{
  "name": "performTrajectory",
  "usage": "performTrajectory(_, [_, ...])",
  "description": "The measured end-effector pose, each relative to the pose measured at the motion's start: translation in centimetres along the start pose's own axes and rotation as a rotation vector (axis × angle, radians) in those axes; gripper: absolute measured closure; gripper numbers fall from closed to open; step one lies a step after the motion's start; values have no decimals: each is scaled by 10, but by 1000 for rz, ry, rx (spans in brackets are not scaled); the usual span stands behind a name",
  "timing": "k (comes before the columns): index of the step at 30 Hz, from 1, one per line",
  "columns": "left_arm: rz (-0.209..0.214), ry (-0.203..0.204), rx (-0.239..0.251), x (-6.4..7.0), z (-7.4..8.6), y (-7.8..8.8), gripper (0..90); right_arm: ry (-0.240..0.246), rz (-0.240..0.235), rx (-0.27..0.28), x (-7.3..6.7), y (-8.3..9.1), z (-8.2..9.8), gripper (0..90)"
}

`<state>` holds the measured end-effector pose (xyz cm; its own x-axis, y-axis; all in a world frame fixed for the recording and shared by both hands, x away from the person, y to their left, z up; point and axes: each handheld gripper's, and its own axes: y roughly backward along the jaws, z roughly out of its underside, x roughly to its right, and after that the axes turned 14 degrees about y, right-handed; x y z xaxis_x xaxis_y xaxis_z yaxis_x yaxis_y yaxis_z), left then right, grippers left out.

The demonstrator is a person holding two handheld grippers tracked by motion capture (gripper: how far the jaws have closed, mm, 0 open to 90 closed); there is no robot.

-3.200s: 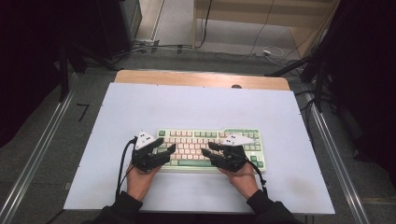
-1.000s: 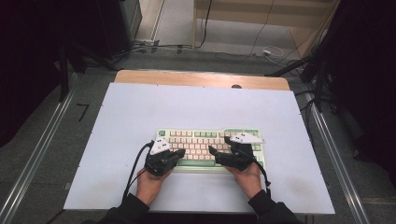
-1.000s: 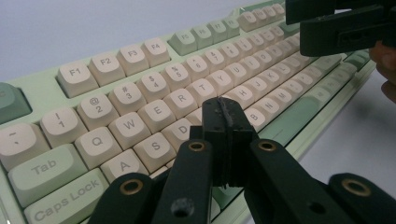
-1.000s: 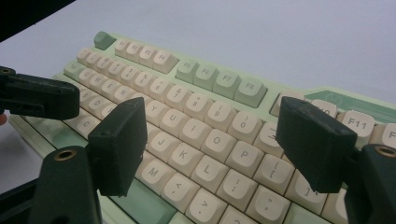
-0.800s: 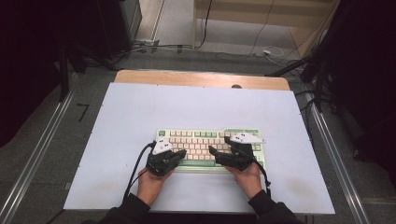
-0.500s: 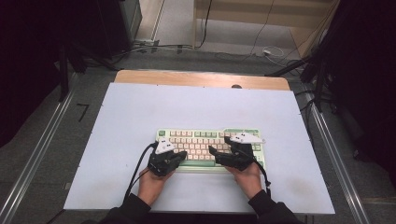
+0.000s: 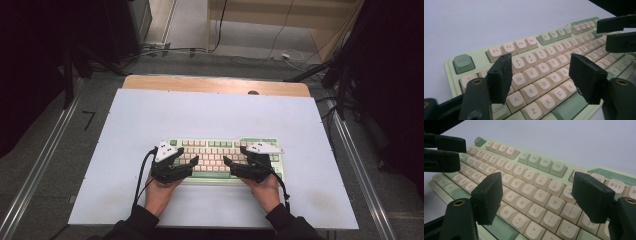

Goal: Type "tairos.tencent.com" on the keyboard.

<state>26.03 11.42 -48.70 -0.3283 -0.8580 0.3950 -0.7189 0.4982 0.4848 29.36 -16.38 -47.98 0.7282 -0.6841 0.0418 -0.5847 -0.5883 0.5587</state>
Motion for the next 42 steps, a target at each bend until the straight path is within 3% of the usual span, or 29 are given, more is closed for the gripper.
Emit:
performTrajectory(6, [-19, 3, 10, -2, -2, -2, 326, 0, 0, 0, 0, 0, 0, 233])
performTrajectory(14, [-29, 12, 1, -3, -5, -6, 415, 1, -1, -3, 0, -1, 0, 233])
performTrajectory(16, [-25, 13, -7, -3, -7, -8, 494, 3, -1, -4, -1, -1, 0, 233])
performTrajectory(20, [-9, 3, -43, -3, -8, -14, 752, 1, -3, -6, -1, -2, 0, 233])
performTrajectory(24, [-17, -8, -84, -2, -8, -20, 898, 3, -5, -10, -1, -2, 0, 233])
performTrajectory(40, [-27, -19, -125, 1, -8, -28, 900, 6, -10, -14, -3, -3, 1, 233])
performTrajectory(42, [-42, -43, -141, 2, -7, -30, 900, 6, -10, -17, -3, -4, 1, 233])
